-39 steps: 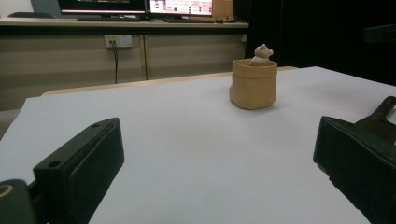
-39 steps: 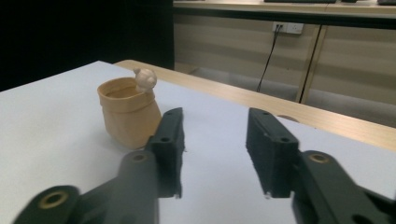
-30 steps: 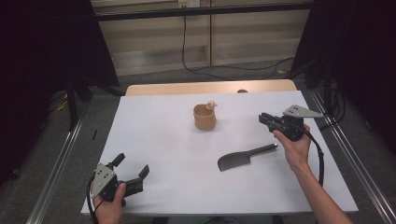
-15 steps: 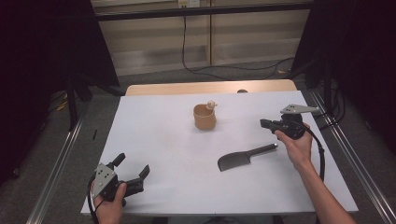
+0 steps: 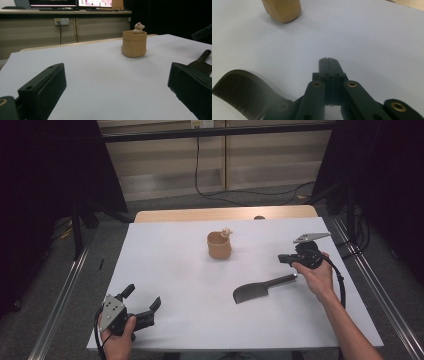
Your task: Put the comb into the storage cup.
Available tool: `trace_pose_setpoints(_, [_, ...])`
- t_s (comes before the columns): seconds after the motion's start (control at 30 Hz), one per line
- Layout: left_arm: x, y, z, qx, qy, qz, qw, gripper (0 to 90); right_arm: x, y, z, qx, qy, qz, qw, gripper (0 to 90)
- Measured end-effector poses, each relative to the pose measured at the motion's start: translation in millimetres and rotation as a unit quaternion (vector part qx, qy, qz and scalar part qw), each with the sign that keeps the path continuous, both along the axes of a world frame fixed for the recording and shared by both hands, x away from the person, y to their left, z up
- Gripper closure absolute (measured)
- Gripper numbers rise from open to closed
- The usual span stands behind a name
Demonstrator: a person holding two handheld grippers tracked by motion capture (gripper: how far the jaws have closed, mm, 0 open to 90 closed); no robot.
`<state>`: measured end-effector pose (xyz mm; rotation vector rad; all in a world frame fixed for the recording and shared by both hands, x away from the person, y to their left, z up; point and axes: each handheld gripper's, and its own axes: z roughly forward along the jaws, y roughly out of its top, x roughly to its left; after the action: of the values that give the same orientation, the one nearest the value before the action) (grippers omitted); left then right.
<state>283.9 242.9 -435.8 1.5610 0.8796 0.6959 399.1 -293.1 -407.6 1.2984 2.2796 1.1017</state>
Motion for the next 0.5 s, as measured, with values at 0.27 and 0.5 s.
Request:
trace_pose_setpoints(0.27, [-0.1,-0.1,0.0,-0.001,0.001,0.000,1.0000,2.0,4.6,2.9,-5.9,-0.022,0.044,-0.005,0.9988,90.0])
trace_pose_setpoints(0.5, [-0.5,0.3,0.3,-0.002,0.000,0.001,1.0000,2.0,6.7,5.4,-12.5,-0.040,0.060,0.012,0.9973,90.0])
